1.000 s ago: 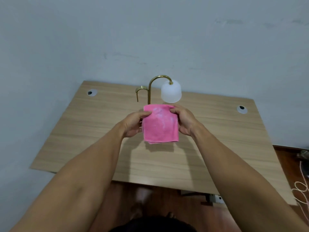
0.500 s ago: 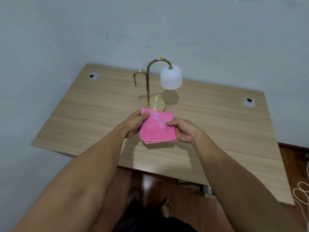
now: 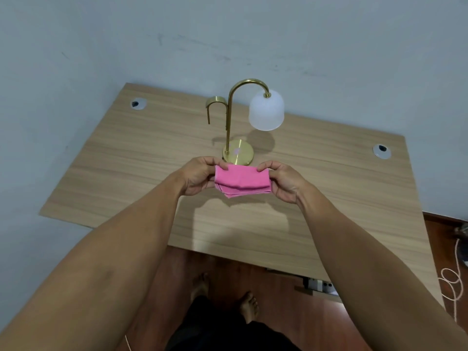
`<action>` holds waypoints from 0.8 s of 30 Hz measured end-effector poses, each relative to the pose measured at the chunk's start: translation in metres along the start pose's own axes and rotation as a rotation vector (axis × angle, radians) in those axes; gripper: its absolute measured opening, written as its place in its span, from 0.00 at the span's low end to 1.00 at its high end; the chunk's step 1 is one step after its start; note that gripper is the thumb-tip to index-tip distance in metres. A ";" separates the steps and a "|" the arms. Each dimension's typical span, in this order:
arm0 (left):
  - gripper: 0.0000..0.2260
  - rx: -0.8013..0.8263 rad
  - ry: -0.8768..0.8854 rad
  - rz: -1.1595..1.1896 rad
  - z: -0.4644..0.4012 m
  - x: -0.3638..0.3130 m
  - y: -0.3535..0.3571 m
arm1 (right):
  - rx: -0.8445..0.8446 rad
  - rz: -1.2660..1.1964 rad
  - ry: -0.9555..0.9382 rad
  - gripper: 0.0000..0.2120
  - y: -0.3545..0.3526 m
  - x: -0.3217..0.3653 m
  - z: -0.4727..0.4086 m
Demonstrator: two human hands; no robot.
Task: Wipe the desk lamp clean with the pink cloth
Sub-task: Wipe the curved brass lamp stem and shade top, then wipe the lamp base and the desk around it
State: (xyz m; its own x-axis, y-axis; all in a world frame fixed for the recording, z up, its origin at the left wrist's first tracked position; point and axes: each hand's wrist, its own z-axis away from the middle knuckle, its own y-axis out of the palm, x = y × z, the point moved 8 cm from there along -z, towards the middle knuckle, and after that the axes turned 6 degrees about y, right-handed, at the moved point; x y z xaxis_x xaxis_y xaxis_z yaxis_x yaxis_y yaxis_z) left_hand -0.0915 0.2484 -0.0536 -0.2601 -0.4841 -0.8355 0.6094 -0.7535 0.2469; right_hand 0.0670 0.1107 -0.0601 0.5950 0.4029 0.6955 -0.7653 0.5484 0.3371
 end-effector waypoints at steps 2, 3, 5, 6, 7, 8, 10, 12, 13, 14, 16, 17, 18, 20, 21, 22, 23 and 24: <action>0.16 0.003 -0.020 -0.013 -0.004 0.003 -0.003 | 0.006 -0.034 0.039 0.18 0.000 -0.001 -0.006; 0.15 0.001 -0.040 -0.003 -0.007 0.005 -0.005 | 0.002 -0.070 0.068 0.17 -0.003 -0.003 -0.010; 0.12 -0.004 -0.080 0.068 -0.011 0.011 -0.007 | -0.036 -0.173 0.121 0.14 -0.008 -0.007 -0.017; 0.11 -0.001 -0.084 0.113 -0.014 0.013 -0.006 | -0.057 -0.238 0.130 0.12 -0.009 -0.011 -0.021; 0.10 -0.005 -0.077 0.144 -0.019 0.015 -0.005 | -0.073 -0.309 0.122 0.13 -0.009 -0.013 -0.026; 0.09 -0.025 -0.066 0.155 -0.025 0.015 -0.005 | -0.090 -0.386 0.102 0.15 -0.010 -0.016 -0.032; 0.10 -0.103 -0.026 0.143 -0.034 0.017 -0.004 | -0.097 -0.510 0.030 0.15 -0.007 -0.020 -0.040; 0.08 -0.143 0.012 0.162 -0.045 0.017 0.002 | -0.109 -0.554 -0.045 0.11 -0.003 -0.023 -0.049; 0.07 -0.156 0.025 0.174 -0.051 0.018 0.004 | -0.129 -0.549 -0.062 0.09 -0.002 -0.027 -0.054; 0.08 -0.163 0.031 0.184 -0.056 0.020 0.005 | -0.166 -0.540 -0.059 0.08 -0.001 -0.032 -0.058; 0.12 -0.158 0.018 0.195 -0.067 0.025 0.005 | -0.262 -0.515 -0.020 0.07 -0.002 -0.040 -0.066; 0.15 -0.169 0.011 0.171 -0.071 0.027 0.002 | -0.321 -0.492 -0.012 0.07 -0.006 -0.040 -0.069; 0.17 -0.202 0.018 0.122 -0.075 0.028 -0.003 | -0.385 -0.469 -0.022 0.07 -0.012 -0.037 -0.071; 0.18 -0.326 0.099 -0.036 -0.082 0.019 -0.022 | -0.518 -0.417 -0.093 0.07 -0.027 -0.022 -0.073; 0.18 -0.399 0.155 -0.121 -0.084 0.011 -0.032 | -0.578 -0.346 -0.142 0.08 -0.034 -0.010 -0.074; 0.18 -0.455 0.205 -0.194 -0.085 0.001 -0.041 | -0.626 -0.230 -0.191 0.09 -0.038 0.004 -0.075; 0.20 -0.486 0.252 -0.253 -0.087 -0.008 -0.046 | -0.668 -0.078 -0.233 0.08 -0.040 0.018 -0.079; 0.22 -0.499 0.307 -0.317 -0.090 -0.018 -0.048 | -0.716 0.076 -0.266 0.06 -0.040 0.031 -0.083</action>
State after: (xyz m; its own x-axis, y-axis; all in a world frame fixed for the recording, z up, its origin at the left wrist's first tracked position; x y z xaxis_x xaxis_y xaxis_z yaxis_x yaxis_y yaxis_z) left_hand -0.0488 0.3336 -0.0943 -0.3034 -0.0684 -0.9504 0.8312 -0.5067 -0.2289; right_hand 0.1367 0.1623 -0.1044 0.3982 0.3183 0.8603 -0.4022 0.9035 -0.1482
